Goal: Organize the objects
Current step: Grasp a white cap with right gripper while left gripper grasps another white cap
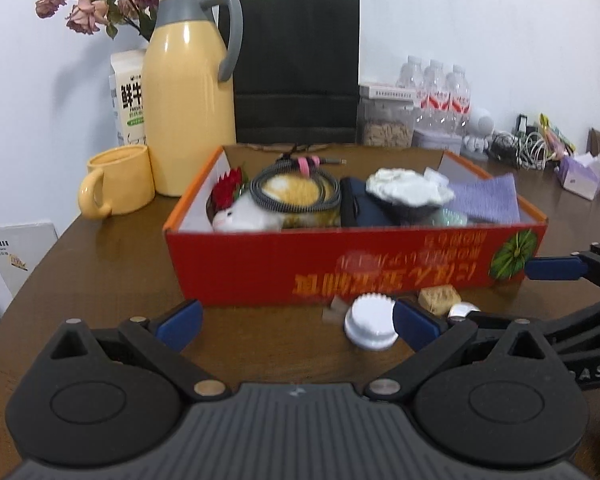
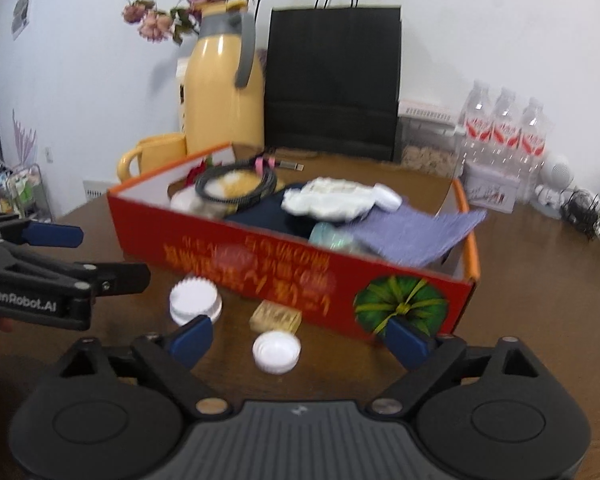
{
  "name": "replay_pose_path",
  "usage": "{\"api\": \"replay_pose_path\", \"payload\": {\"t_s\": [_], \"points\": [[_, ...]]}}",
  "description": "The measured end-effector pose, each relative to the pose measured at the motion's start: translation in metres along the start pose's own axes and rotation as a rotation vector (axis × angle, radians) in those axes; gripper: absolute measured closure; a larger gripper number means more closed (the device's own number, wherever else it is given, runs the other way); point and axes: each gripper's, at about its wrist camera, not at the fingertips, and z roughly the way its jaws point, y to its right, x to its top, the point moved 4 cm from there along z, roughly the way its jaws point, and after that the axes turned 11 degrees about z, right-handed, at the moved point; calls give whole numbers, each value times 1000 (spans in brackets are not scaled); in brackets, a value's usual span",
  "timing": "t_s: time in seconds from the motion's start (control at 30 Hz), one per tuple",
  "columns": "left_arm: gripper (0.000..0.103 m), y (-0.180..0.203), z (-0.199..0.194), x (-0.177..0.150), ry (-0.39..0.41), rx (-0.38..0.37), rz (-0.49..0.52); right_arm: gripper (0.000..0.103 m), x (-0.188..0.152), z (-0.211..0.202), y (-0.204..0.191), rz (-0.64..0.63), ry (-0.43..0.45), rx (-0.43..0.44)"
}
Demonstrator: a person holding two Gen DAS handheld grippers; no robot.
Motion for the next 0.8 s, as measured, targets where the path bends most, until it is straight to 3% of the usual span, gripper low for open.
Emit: {"api": "replay_pose_path", "payload": {"t_s": [0.13, 0.3, 0.4, 0.6, 0.8], "points": [[0, 0, 2, -8, -12, -2, -9, 35, -7, 11, -2, 5, -42, -2], [0, -3, 7, -13, -31, -15, -29, 52, -14, 20, -2, 30, -63, 0], [0, 0, 10, -15, -46, -26, -23, 73, -14, 19, -4, 28, -57, 6], [0, 3, 11, -16, -44, -21, -17, 76, -12, 14, -4, 38, -28, 31], [0, 11, 14, -13, -40, -26, 3, 76, -8, 2, -3, 15, 55, -17]]}}
